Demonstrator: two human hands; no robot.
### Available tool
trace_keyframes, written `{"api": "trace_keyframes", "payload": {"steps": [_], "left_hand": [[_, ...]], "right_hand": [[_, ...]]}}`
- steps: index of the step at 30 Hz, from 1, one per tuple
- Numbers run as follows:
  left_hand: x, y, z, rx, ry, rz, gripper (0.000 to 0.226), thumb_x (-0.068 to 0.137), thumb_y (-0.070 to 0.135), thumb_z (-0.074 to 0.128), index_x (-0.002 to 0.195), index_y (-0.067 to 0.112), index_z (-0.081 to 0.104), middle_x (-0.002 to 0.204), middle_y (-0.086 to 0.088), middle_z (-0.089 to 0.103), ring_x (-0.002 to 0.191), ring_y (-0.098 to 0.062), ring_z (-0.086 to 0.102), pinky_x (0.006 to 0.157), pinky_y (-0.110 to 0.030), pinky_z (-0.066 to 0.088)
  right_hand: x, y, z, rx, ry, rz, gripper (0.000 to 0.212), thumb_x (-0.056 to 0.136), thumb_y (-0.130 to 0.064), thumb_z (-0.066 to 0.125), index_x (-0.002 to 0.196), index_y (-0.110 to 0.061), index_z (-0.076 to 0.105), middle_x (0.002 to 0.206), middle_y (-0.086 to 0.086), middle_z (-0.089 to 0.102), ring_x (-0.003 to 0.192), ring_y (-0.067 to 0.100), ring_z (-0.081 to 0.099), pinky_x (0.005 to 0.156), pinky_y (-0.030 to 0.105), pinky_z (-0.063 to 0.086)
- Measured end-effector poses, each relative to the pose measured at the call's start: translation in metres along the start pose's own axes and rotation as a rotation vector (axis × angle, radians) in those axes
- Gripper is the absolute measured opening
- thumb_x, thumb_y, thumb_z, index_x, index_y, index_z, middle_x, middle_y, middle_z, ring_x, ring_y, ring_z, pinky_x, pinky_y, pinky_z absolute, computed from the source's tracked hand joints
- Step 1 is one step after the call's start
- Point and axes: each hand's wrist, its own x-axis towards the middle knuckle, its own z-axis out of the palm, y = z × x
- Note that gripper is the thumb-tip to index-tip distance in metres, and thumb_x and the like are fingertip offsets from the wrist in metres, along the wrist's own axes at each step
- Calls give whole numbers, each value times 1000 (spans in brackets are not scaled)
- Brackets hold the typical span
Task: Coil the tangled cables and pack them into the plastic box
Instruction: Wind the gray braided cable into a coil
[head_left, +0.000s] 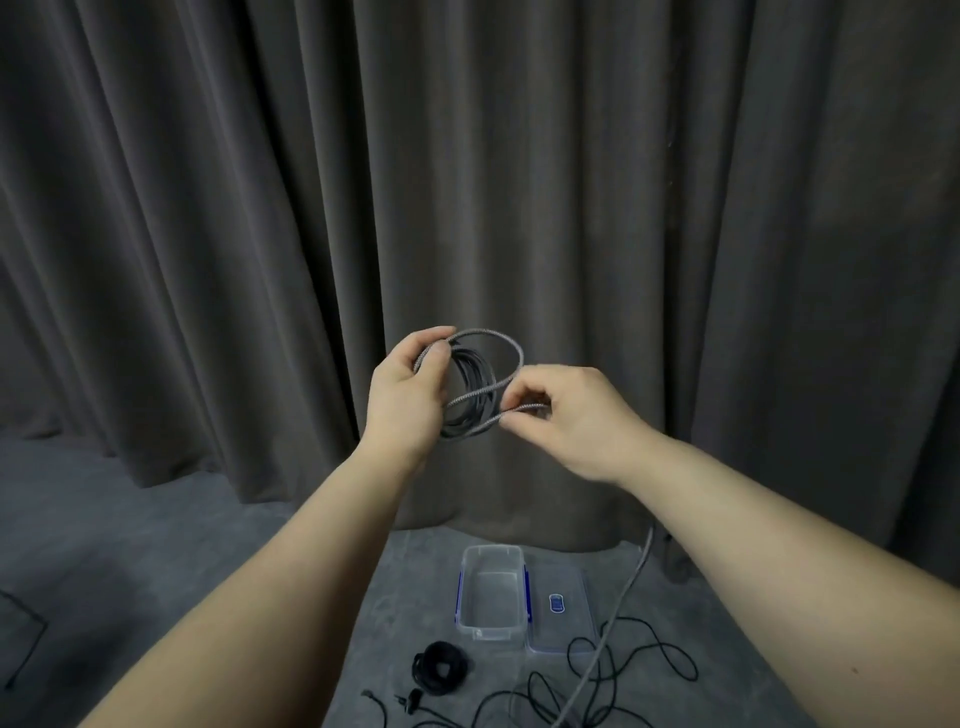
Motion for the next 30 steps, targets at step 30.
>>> {"api": "trace_keyframes", "payload": {"steps": [30], "left_hand": [[-17, 9, 18, 37, -259, -108, 28, 88, -5, 54, 95, 19, 66, 53, 10, 48, 45, -9, 34, 44, -20, 28]], "right_hand": [[7, 15, -4, 673, 232, 550, 25, 78, -17, 78, 69, -8, 57, 55, 5, 48, 43, 11, 41, 44, 23, 41]]}}
